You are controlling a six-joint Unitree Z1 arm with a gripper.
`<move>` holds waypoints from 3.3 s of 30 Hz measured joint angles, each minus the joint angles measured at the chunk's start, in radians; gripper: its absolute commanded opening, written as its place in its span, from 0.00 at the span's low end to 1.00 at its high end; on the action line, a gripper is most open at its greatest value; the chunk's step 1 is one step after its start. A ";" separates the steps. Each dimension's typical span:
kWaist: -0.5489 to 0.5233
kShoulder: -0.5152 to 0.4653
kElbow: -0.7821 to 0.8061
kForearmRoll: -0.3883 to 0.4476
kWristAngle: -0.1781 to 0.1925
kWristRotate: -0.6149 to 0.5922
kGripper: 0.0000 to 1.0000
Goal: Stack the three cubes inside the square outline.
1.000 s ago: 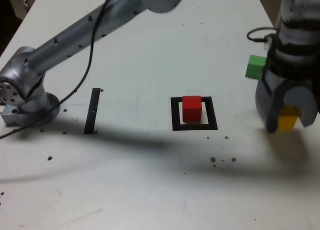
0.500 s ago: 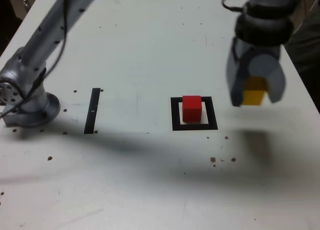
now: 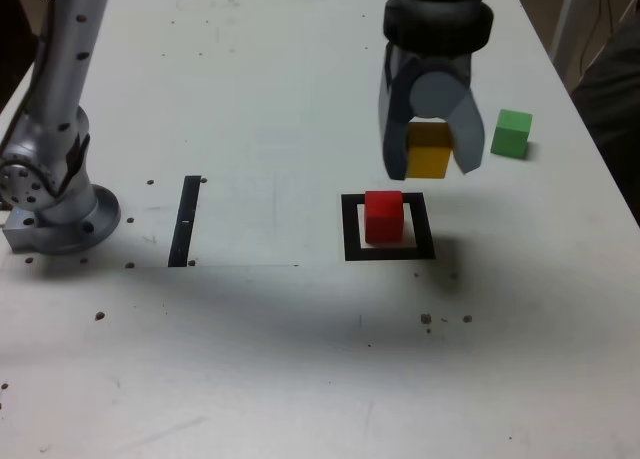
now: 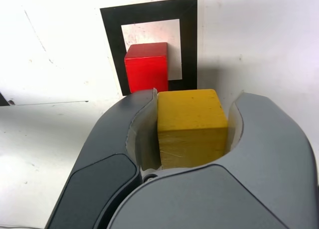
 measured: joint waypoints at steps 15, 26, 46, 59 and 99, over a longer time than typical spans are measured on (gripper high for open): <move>0.016 -0.080 0.224 -0.143 -0.019 -0.025 0.30; 0.024 -0.082 0.263 -0.180 -0.034 -0.026 0.30; 0.047 -0.059 0.311 -0.233 -0.072 0.005 0.65; 0.055 -0.056 0.335 -0.249 -0.094 0.024 0.99; 0.246 0.146 -0.155 0.003 0.099 0.277 1.00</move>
